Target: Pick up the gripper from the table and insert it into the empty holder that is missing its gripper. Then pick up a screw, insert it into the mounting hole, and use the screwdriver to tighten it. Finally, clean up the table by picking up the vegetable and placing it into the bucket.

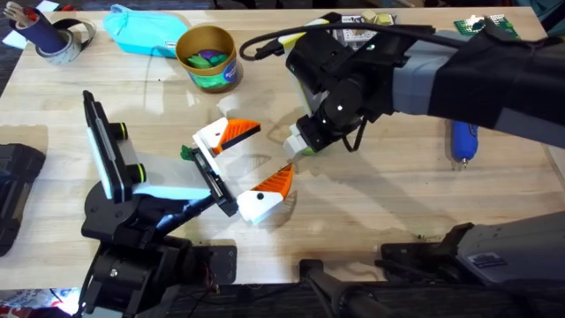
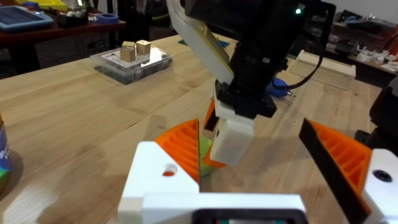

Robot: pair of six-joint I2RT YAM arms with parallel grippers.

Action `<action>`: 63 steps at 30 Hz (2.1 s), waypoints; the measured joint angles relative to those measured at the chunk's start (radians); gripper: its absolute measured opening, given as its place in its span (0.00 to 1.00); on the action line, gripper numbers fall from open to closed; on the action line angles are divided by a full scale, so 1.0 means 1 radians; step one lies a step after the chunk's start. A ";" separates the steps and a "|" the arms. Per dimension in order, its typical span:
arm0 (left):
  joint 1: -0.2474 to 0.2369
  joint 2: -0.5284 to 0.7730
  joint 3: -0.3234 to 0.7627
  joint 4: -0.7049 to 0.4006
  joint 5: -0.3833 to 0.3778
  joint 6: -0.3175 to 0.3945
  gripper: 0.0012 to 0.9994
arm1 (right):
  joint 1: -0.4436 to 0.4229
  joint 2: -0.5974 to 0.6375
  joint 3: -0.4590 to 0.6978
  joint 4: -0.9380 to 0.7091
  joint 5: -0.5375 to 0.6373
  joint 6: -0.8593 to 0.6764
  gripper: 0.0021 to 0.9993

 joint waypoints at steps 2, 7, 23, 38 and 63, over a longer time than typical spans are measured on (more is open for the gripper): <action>0.000 0.000 0.000 -0.010 0.000 -0.001 0.99 | 0.000 0.000 0.001 -0.002 0.000 -0.001 0.84; 0.000 0.000 0.000 -0.013 0.000 -0.001 0.99 | -0.001 -0.003 0.001 0.006 0.010 0.015 0.84; 0.000 0.000 0.000 -0.014 0.000 -0.001 0.99 | -0.048 -0.273 -0.005 -0.044 0.014 0.047 0.84; 0.000 0.000 0.000 -0.013 0.000 -0.001 0.99 | -0.048 -0.141 -0.143 0.084 -0.068 -0.025 0.35; 0.000 0.000 0.000 -0.014 0.000 -0.001 0.99 | -0.028 -0.045 -0.143 0.107 -0.071 -0.043 0.16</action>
